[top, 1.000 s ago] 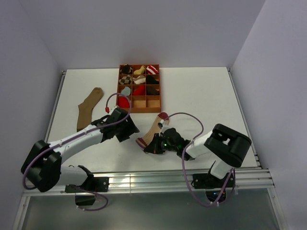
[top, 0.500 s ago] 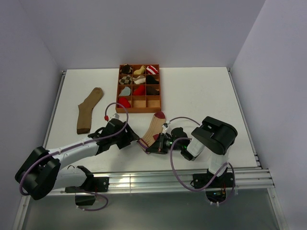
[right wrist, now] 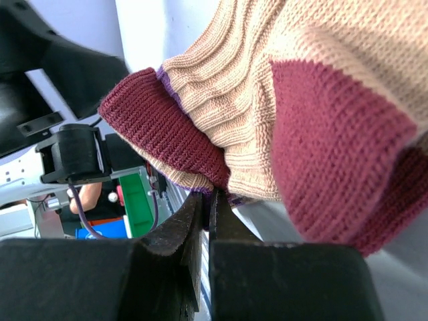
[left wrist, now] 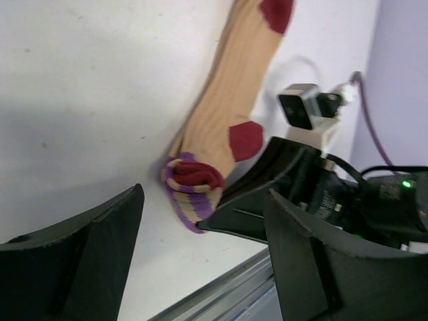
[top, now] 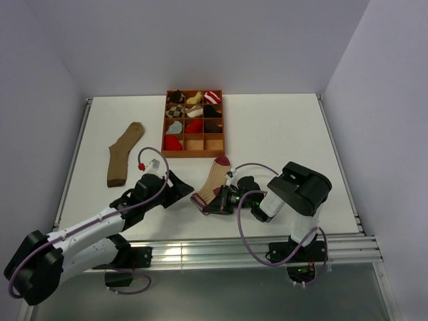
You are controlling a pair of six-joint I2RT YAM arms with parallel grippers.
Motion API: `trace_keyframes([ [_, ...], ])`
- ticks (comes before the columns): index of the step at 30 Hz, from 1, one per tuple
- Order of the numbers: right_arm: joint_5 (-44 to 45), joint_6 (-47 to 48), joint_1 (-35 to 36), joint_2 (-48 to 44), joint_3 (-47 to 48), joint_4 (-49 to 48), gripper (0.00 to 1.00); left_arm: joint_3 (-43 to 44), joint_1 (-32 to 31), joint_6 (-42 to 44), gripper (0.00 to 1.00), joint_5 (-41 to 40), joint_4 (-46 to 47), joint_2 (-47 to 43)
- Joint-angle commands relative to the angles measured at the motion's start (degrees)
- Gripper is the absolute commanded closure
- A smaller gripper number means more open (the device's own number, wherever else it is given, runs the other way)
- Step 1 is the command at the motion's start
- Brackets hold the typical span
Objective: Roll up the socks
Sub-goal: Roll the sock at the center of the board.
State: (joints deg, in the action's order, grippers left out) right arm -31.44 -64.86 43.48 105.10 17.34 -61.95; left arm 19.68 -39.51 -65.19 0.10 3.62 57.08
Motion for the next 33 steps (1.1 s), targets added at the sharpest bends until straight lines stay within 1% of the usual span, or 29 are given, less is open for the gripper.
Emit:
trace_keyframes([
  [1, 0.77, 3.07, 0.20, 0.81, -0.29, 15.89, 1.00, -2.62, -0.31, 1.64, 0.22, -0.63, 5.95, -3.90],
  [2, 0.68, 3.07, 0.20, 0.72, 0.14, 16.33, 1.00, -2.98, -0.31, 1.90, 0.22, -0.63, 6.66, -3.82],
  [4, 0.50, 3.07, 0.20, 0.63, 0.50, 17.30, 1.00, -3.51, -0.31, 2.52, 0.22, 2.18, 8.50, -2.24],
  [8, 0.24, 3.07, 0.11, 0.46, 1.20, 18.62, 1.00, -4.56, -0.40, 2.17, 0.25, 3.94, 10.88, 1.80],
  [13, 0.33, 3.34, 0.02, -0.33, 1.73, 20.64, 1.00, -6.41, -0.92, 1.82, 0.29, 4.56, 14.13, 6.37],
  [21, 0.24, 3.87, -0.15, -0.42, 2.52, 22.05, 1.00, -5.53, -1.80, 1.91, 0.34, 5.00, 17.91, 13.57],
  [27, 0.24, 4.04, -0.15, -0.42, 2.70, 22.49, 1.00, -4.65, -2.07, 1.82, 0.35, 5.53, 19.58, 19.20],
  [33, 0.59, 4.57, -0.15, -0.68, 3.05, 23.63, 1.00, -4.30, -2.15, 1.12, 0.37, 4.82, 19.24, 22.99],
])
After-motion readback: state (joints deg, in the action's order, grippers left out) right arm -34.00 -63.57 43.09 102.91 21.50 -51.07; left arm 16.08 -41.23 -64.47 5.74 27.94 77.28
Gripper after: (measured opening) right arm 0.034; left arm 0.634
